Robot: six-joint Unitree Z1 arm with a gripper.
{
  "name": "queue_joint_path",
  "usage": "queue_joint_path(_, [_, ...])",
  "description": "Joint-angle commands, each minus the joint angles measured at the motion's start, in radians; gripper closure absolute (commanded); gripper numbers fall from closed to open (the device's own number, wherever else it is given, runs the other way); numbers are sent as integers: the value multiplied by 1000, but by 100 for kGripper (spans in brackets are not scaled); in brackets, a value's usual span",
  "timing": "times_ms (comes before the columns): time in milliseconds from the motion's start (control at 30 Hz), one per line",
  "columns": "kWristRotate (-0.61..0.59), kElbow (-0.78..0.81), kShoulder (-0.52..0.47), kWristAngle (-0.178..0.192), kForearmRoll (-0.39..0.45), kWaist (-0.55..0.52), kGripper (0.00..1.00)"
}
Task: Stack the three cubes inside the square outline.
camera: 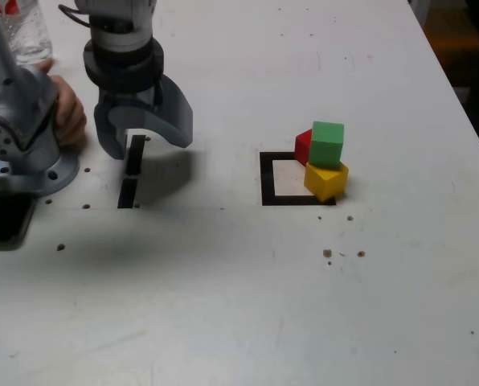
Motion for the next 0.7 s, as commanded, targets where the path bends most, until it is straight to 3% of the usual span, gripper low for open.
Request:
queue_joint_path(0, [-1, 2, -1, -1, 0, 1, 12])
queue_joint_path(300, [-2, 5, -8, -2, 13, 1, 12])
queue_joint_path(667, [-6, -34, -1, 2, 92, 1, 12])
